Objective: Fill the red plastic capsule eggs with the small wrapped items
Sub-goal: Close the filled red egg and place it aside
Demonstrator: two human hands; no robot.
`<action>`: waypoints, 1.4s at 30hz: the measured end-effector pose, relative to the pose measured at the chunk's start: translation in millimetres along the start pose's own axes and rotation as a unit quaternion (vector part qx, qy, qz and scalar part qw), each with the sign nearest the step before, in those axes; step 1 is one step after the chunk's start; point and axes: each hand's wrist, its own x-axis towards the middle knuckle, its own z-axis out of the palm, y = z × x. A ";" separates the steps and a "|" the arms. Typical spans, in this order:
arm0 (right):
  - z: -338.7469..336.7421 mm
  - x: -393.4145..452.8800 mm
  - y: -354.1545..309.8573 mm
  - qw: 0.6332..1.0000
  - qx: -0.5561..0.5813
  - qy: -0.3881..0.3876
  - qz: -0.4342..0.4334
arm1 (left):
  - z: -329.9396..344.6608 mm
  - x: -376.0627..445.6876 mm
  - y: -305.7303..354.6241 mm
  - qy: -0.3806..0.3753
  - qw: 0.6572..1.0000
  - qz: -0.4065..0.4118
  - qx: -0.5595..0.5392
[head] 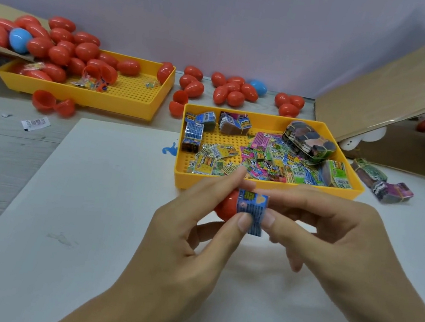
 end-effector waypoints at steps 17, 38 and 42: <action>2.4 -6.4 -7.5 0.982 -0.139 0.086 -0.096 | -2.5 2.6 -1.7 0.016 0.998 0.032 -0.046; 1.6 -5.8 -6.4 0.991 -0.070 0.055 -0.103 | -3.9 2.9 0.6 0.005 0.993 -0.049 -0.104; 2.1 -6.3 -3.9 0.992 -0.063 0.047 -0.099 | -4.6 1.7 -0.1 -0.005 0.992 -0.059 -0.115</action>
